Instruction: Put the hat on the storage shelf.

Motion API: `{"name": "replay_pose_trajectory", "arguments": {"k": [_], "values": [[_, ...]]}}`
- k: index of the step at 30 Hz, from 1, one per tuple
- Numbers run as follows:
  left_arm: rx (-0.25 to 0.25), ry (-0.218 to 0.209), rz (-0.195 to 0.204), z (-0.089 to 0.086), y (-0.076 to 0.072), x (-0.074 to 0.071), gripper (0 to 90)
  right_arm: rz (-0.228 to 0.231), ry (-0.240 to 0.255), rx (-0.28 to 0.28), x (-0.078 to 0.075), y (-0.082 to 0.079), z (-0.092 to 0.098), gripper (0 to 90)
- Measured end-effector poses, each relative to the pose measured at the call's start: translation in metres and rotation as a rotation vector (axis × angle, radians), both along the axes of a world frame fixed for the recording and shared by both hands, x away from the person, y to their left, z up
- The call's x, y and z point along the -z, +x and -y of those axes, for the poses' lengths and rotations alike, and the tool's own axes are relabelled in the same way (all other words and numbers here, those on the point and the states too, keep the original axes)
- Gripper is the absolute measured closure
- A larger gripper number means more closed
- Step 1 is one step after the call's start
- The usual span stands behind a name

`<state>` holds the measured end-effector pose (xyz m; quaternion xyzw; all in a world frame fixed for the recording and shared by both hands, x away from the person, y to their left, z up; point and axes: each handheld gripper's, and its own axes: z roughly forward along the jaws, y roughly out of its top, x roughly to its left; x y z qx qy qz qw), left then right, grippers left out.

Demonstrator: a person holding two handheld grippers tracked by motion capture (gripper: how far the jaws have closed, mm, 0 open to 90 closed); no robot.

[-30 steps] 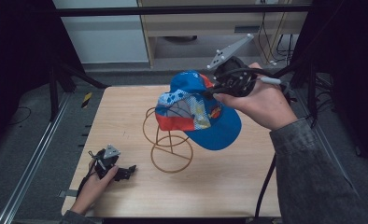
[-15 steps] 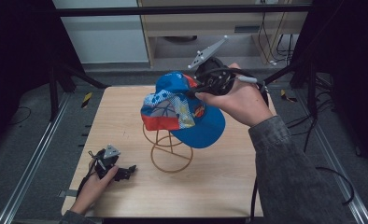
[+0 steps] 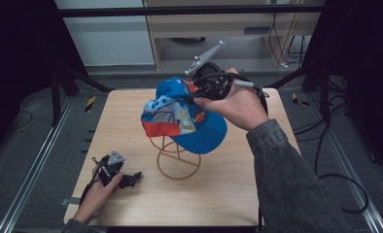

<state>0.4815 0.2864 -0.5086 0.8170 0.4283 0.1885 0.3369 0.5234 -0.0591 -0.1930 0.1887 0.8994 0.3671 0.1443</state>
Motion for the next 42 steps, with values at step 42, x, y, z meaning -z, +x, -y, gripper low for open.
{"name": "replay_pose_trajectory", "arguments": {"k": [42], "values": [[0.001,0.0,0.0,0.0,0.0,0.0,0.0,-0.034,-0.021,-0.039,0.016,0.009,-0.032,90.0]]}}
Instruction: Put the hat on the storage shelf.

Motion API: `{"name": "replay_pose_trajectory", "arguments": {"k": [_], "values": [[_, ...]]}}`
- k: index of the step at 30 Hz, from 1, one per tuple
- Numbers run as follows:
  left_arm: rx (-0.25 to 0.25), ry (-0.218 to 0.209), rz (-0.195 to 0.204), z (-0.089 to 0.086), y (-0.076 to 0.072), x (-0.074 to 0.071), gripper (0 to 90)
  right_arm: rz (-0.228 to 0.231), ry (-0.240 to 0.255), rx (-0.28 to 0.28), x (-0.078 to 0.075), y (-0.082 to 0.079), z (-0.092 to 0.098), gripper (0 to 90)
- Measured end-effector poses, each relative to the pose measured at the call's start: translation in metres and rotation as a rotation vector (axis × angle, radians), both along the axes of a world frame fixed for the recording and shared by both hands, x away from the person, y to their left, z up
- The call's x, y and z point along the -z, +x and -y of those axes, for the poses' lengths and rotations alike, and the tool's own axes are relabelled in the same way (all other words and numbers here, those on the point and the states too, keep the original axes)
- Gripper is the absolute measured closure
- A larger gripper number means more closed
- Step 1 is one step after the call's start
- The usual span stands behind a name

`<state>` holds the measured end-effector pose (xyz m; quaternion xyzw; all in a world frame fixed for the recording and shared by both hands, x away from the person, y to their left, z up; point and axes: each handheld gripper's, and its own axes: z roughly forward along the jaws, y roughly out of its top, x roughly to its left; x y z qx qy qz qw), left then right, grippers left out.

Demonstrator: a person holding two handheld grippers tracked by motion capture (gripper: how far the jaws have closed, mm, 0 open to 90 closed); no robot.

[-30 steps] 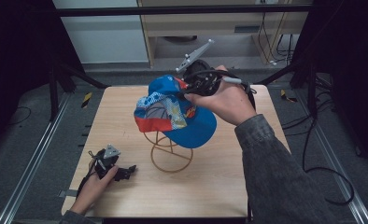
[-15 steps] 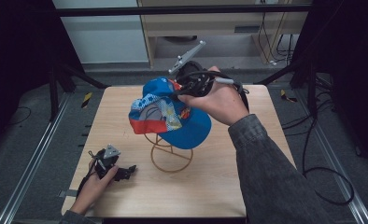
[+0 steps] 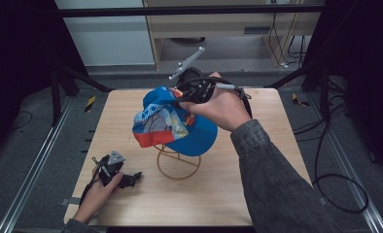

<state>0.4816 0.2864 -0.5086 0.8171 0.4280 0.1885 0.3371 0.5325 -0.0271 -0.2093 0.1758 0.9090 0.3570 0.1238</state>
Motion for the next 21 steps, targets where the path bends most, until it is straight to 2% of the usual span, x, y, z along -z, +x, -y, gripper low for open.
{"name": "replay_pose_trajectory", "arguments": {"k": [21], "values": [[0.0,0.0,0.0,0.0,0.0,0.0,0.0,-0.024,-0.026,-0.017,0.015,0.006,-0.017,90.0]]}}
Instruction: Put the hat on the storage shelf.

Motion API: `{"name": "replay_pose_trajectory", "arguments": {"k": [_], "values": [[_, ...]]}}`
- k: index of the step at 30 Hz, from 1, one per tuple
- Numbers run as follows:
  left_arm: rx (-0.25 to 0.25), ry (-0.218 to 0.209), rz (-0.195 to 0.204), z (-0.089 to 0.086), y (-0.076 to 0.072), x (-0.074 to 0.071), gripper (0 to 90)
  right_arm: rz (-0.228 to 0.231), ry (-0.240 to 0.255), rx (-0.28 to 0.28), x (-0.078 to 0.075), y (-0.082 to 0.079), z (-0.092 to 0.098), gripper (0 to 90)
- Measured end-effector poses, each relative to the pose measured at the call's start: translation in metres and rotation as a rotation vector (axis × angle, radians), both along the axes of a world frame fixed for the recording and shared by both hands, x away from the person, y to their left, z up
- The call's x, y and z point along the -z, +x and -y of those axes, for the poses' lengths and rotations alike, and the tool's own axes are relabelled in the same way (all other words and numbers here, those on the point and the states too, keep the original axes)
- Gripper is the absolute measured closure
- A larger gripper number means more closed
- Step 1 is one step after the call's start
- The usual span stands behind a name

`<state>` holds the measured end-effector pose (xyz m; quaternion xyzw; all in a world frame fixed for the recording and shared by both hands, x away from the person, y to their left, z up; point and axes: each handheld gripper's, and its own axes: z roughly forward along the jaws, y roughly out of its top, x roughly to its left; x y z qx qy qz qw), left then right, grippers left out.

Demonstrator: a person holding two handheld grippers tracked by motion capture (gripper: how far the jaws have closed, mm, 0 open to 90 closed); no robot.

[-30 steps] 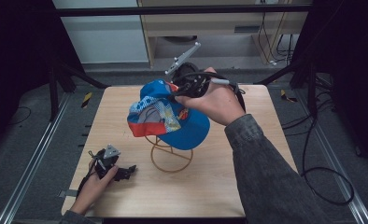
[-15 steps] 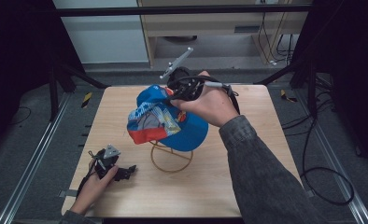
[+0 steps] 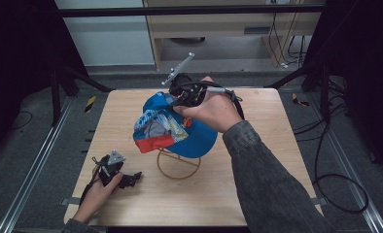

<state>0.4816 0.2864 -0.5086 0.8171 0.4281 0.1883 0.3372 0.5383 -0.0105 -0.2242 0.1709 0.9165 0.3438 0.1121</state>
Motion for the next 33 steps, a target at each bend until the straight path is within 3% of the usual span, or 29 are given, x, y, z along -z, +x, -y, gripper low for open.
{"name": "replay_pose_trajectory", "arguments": {"k": [33], "values": [[0.001,0.0,0.0,0.0,0.0,0.0,0.0,-0.023,-0.004,-0.014,0.012,-0.001,0.0,88.4]]}}
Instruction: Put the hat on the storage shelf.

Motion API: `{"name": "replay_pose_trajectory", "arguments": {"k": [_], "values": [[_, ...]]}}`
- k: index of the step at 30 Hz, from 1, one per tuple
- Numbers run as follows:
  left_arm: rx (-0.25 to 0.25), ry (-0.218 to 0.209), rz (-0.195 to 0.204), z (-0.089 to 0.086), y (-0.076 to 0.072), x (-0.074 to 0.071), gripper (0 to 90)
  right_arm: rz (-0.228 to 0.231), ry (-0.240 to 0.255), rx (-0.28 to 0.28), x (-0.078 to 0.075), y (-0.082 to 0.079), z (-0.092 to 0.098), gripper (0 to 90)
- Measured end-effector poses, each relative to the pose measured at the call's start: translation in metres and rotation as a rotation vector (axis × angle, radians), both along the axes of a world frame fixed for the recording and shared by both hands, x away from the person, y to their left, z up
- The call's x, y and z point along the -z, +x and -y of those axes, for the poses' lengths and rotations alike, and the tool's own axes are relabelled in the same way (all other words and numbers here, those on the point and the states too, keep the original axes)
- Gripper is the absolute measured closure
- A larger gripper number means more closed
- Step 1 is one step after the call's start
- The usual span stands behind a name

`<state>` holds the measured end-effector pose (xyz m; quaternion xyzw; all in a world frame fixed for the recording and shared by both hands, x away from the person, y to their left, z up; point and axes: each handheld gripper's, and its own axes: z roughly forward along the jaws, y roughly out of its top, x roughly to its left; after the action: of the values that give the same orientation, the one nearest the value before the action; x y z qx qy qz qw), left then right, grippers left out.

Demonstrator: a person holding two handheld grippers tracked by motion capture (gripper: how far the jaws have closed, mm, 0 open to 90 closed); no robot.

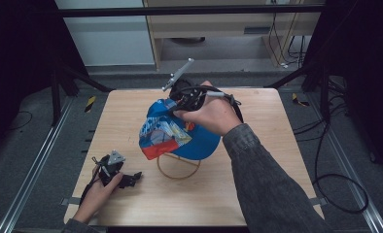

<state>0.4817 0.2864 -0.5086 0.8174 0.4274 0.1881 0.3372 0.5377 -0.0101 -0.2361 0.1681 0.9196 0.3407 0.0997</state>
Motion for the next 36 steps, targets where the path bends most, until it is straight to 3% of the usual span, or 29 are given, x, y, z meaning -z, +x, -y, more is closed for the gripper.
{"name": "replay_pose_trajectory", "arguments": {"k": [36], "values": [[0.001,0.002,-0.001,-0.0001,0.0,-0.0001,0.0,-0.003,0.006,0.025,0.0006,-0.0017,0.0097,72.6]]}}
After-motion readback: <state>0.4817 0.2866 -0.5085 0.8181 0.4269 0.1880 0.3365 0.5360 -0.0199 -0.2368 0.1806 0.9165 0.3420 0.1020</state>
